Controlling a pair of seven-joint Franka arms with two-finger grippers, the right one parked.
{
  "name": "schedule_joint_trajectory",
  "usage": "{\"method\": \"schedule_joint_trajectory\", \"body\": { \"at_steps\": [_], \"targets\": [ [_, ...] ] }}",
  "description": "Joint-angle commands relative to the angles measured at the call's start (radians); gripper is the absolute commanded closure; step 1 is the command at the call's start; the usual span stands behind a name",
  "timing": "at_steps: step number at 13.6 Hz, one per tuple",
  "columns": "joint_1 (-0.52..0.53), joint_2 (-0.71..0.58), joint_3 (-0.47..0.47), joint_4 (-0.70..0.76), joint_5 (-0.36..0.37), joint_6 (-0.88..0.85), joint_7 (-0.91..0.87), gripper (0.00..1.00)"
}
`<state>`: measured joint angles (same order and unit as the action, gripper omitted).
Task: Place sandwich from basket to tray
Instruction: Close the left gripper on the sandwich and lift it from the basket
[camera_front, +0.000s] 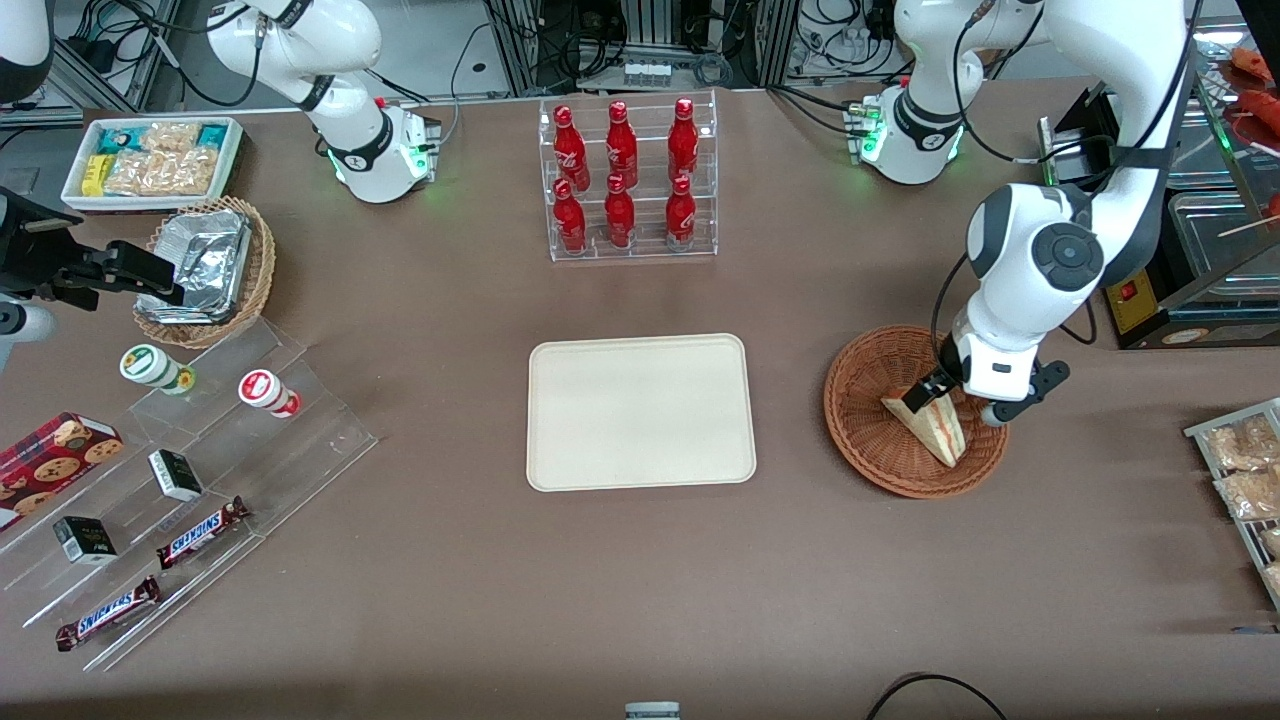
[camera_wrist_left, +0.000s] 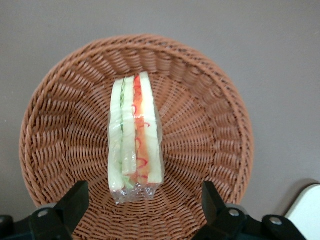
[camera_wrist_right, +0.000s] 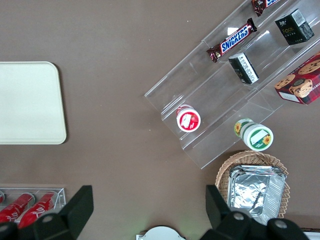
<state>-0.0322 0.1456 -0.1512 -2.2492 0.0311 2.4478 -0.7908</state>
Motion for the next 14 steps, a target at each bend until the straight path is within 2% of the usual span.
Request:
{"method": "schedule_joint_trajectory", "body": {
  "at_steps": [1, 6, 7, 8, 10, 11, 14],
  "targets": [
    [-0.002, 0.031, 0.004, 0.0, 0.013, 0.019, -0.022, 0.0],
    [0.005, 0.077, 0.009, 0.008, 0.021, 0.025, -0.018, 0.0],
    [0.005, 0.086, 0.01, 0.008, 0.023, 0.039, -0.016, 0.04],
    [0.005, 0.092, 0.01, 0.01, 0.023, 0.046, -0.016, 0.28],
    [0.005, 0.098, 0.01, 0.013, 0.032, 0.046, -0.008, 0.95],
    [0.005, 0.101, 0.01, 0.013, 0.056, 0.046, -0.008, 1.0],
    [0.002, 0.079, 0.01, 0.051, 0.078, -0.011, -0.005, 1.0]
  ]
}}
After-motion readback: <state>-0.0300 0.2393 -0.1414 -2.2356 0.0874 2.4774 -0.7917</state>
